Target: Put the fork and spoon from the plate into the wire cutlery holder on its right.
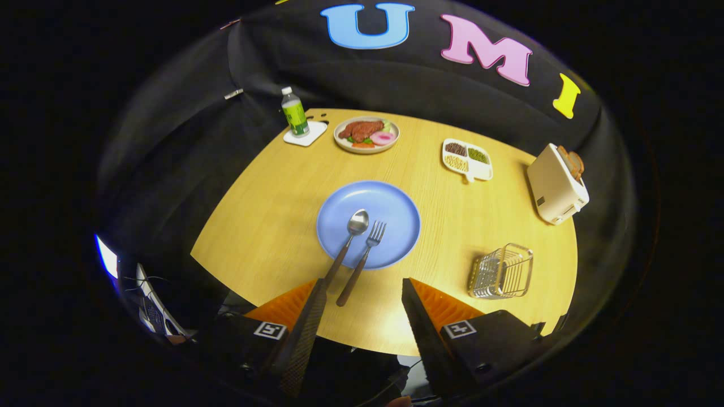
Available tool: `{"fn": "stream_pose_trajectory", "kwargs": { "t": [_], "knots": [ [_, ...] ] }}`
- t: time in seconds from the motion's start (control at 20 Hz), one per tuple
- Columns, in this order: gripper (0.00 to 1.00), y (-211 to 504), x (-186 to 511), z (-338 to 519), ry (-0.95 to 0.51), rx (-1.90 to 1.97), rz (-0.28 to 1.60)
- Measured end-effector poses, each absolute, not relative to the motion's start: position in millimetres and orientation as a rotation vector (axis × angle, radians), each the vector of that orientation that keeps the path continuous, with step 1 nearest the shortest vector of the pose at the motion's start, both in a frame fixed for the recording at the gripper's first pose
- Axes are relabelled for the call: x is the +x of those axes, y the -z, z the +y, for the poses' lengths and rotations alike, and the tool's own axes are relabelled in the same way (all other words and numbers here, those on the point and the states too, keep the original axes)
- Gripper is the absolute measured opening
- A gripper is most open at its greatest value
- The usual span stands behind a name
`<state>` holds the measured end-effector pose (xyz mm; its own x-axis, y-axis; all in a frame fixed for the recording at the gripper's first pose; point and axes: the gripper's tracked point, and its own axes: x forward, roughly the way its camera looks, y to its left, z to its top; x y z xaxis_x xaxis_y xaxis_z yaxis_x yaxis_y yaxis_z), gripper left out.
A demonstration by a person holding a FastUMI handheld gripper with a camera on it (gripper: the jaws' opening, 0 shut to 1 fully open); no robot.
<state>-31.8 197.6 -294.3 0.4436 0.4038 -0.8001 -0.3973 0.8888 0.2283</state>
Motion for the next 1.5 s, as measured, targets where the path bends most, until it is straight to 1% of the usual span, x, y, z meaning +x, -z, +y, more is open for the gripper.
{"fn": "stream_pose_trajectory", "kwargs": {
  "t": [0.05,0.1,0.15,0.3,0.35,0.4,0.45,0.6,0.8,0.85,0.9,1.0,1.4,1.5],
  "knots": [
    [0.76,307.0,-31.6,203.1,-0.500,0.007,1.023],
    [0.73,318.4,-30.1,207.2,-0.497,0.008,1.049],
    [0.71,330.4,-29.4,210.4,-0.495,0.007,1.079],
    [0.71,363.4,-27.6,219.4,-0.481,0.011,1.156],
    [0.69,374.5,-27.7,222.4,-0.471,0.017,1.178],
    [0.65,383.1,-26.6,224.0,-0.457,0.023,1.197],
    [0.59,388.2,-25.1,226.5,-0.443,0.042,1.209],
    [0.57,403.7,-22.8,234.8,-0.416,0.089,1.258],
    [0.30,420.9,-26.2,233.9,-0.382,0.100,1.317],
    [0.20,420.7,-22.8,233.2,-0.377,0.105,1.306],
    [0.16,417.9,-20.4,231.9,-0.386,0.112,1.292],
    [0.12,410.6,-17.7,226.4,-0.382,0.118,1.264],
    [0.12,379.8,4.8,203.6,-0.357,0.234,1.186],
    [0.08,372.5,11.6,199.2,-0.350,0.258,1.164]
  ]
}}
